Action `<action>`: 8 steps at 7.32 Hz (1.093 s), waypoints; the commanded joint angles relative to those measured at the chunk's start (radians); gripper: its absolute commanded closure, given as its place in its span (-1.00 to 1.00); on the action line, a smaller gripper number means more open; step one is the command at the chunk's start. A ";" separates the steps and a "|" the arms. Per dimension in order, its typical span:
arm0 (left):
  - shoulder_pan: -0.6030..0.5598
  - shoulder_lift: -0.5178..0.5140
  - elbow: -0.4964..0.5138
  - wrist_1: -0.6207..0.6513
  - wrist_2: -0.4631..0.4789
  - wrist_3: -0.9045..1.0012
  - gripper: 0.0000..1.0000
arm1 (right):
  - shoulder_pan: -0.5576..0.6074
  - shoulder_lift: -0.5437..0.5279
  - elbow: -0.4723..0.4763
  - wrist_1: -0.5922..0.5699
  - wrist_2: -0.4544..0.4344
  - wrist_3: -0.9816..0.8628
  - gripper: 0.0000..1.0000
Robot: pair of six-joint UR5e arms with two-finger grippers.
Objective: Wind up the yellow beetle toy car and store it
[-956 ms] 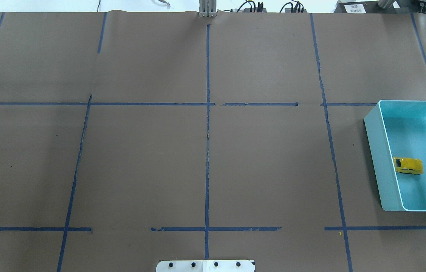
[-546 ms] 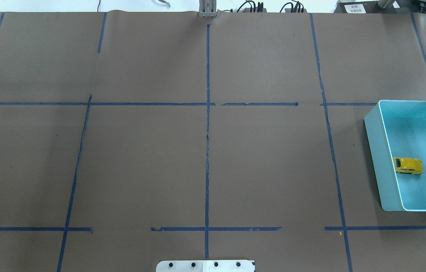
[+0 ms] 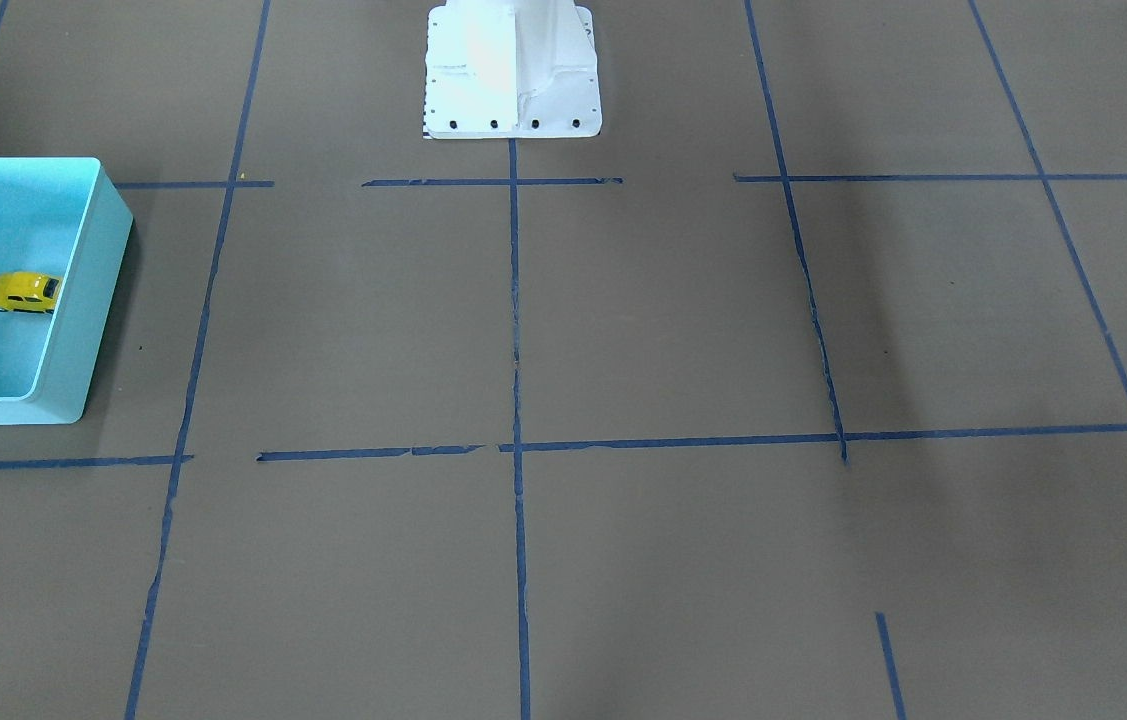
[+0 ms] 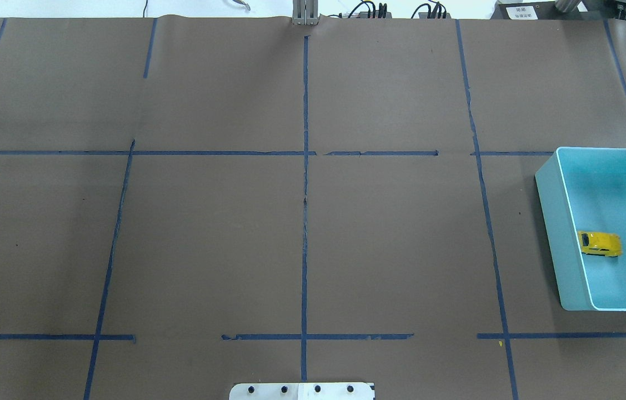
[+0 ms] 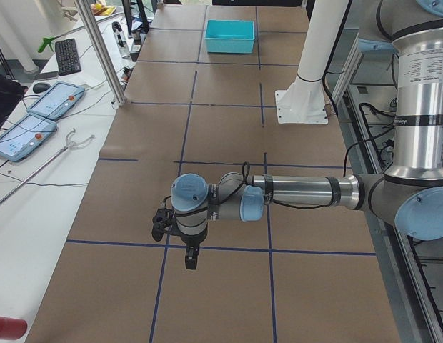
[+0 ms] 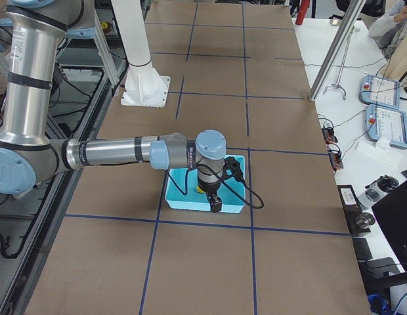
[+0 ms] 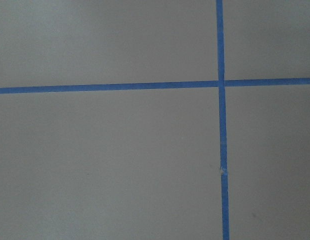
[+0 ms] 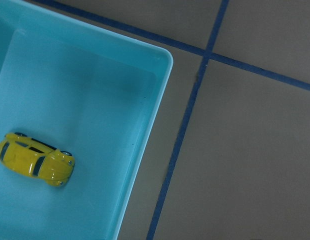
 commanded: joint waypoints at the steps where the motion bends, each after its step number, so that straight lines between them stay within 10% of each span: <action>1: 0.010 -0.005 0.000 0.000 0.004 -0.001 -0.99 | 0.043 -0.010 -0.004 0.000 0.002 0.291 -1.00; 8: 0.016 -0.008 0.002 0.000 0.004 0.001 -0.99 | 0.086 -0.021 -0.038 -0.031 0.005 0.265 -1.00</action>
